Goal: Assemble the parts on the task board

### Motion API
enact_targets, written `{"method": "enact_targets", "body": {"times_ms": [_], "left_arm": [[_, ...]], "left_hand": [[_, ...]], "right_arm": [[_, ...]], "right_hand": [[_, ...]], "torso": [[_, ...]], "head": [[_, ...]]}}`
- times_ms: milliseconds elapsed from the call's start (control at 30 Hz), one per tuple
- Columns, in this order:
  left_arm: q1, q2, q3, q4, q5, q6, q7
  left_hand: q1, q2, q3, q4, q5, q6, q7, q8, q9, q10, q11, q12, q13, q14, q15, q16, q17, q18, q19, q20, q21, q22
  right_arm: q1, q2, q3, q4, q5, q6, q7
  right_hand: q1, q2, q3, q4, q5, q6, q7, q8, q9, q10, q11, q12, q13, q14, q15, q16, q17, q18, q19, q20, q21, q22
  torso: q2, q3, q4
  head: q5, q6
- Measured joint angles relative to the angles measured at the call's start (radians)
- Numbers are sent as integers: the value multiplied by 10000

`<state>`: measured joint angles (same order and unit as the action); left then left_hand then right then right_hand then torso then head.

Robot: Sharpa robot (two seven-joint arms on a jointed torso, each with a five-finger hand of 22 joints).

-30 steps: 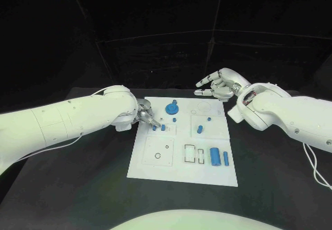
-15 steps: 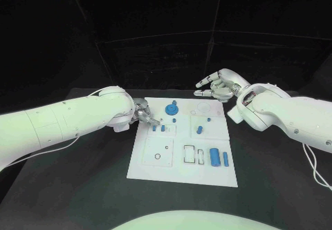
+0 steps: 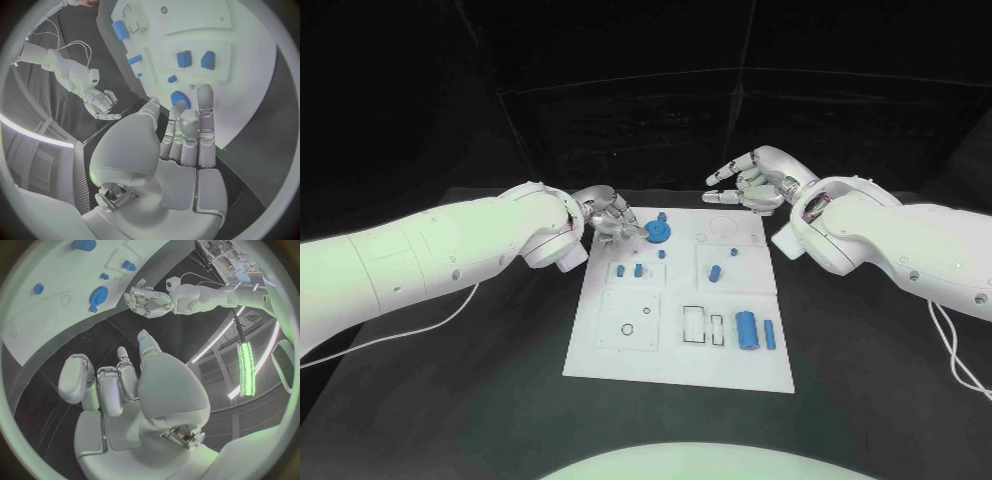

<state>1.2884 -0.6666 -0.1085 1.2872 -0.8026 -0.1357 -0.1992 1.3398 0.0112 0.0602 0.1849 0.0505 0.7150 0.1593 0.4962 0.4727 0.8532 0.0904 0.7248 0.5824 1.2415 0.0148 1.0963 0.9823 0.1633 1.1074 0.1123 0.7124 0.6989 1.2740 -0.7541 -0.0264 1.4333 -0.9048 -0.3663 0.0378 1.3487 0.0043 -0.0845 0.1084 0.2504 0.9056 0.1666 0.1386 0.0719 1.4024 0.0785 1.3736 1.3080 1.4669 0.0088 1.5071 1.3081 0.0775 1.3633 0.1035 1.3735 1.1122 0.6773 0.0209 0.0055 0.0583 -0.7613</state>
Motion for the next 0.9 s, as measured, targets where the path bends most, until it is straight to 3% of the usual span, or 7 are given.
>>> {"method": "enact_targets", "body": {"times_ms": [100, 267, 300, 400, 500, 700, 900], "left_arm": [[10, 152, -90, -69, 0, -171, 851], [4, 490, -300, -316, -821, -247, 2038], [0, 564, -335, -377, -1049, -248, 2207], [-5, 828, -412, -621, -1849, -249, 2665], [-15, 1048, -459, -874, -2640, -245, 2957], [-99, 1382, -545, -1280, -4057, -155, 3141], [-198, 1600, -593, -1523, -5094, -153, 3153]], "left_hand": [[1104, 31, 556, -579, 0, 224, 125, -268, -403, -298, 95, -655, -616, -978, 88, -1158, -1282, 0, -264, 121, -464, -299], [1562, -455, 1018, -897, 0, 753, 64, -984, -1339, -131, 149, -1721, -1886, -1250, 128, -1880, -2248, 142, -233, 181, -928, -691], [1550, -551, 1017, -896, 0, 768, 49, -1083, -1447, -115, 133, -1815, -2018, -1030, 115, -1688, -2114, 146, -107, 174, -928, -697], [1445, -805, 1033, -1002, 0, 1062, -10, -1436, -1892, 143, 64, -2118, -2537, 590, 41, 389, -180, 155, 697, 61, -504, -543], [1486, -866, 1141, -1110, -1, 1305, -65, -1703, -2211, 260, 30, -2454, -2985, 1219, -20, 1336, 707, 154, 1166, 12, -52, -204], [1408, -1039, 1265, -1234, -1, 1721, -144, -2161, -2678, 469, 35, -3152, -3784, 1949, -82, 2399, 1779, -16, 2161, -63, 1678, 1439], [1408, -1039, 1320, -1344, -1, 1858, -184, -2325, -2875, 477, 43, -3453, -4136, 2098, -145, 2545, 1908, -168, 2497, -85, 2378, 2131]], "right_arm": [[0, 14, 0, -12, 0, 0, 0], [0, 59, 0, -45, 3, 4, 0], [0, 68, 0, -48, 4, 6, 0], [0, 86, 0, -58, 5, 11, 0], [0, 102, 0, -68, 7, 16, 0], [0, 124, -1, -77, 10, 24, 1], [0, 140, -1, -77, 11, 29, 2]], "right_hand": [[0, 0, 0, 0, 0, 0, 0, 0, 0, 0, 0, 0, 0, 0, 0, 0, 0, 0, 0, 0, 0, 0], [0, 0, 0, 0, 0, 0, 0, 0, 0, 0, 0, 0, 1, 0, 0, 0, -1, 0, 0, 0, 0, 0], [0, 0, 0, 0, 0, 0, 0, 0, 0, 0, 0, 0, 0, 0, 0, 0, -1, 0, 0, 0, 1, 0], [0, 0, 0, 0, 0, 0, 0, 0, 0, 0, 0, 0, 0, 0, 0, 0, -2, 0, 0, 0, 1, 0], [0, 0, -32, 33, 0, 0, 0, 0, 0, 0, 0, 0, 0, 0, 0, -37, -2, 0, 0, 0, 1, -6], [0, 0, -32, 32, 0, 0, 0, 0, 0, 0, 0, 0, 1, 0, 0, -37, -3, 0, 0, 0, 1, -8], [0, 0, -32, 32, 0, 0, 0, 0, 0, 0, 0, 0, 0, 0, 0, -37, -3, 0, 0, 0, 1, -8]], "torso": [[6, 0, 0], [12, -4, -2], [13, -3, -6], [14, -3, -12], [18, -4, -14], [19, -7, -17], [18, -6, -17]], "head": [[-29, 24], [-88, 57], [-92, 63], [-112, 81], [-131, 98], [-155, 110], [-173, 135]]}}
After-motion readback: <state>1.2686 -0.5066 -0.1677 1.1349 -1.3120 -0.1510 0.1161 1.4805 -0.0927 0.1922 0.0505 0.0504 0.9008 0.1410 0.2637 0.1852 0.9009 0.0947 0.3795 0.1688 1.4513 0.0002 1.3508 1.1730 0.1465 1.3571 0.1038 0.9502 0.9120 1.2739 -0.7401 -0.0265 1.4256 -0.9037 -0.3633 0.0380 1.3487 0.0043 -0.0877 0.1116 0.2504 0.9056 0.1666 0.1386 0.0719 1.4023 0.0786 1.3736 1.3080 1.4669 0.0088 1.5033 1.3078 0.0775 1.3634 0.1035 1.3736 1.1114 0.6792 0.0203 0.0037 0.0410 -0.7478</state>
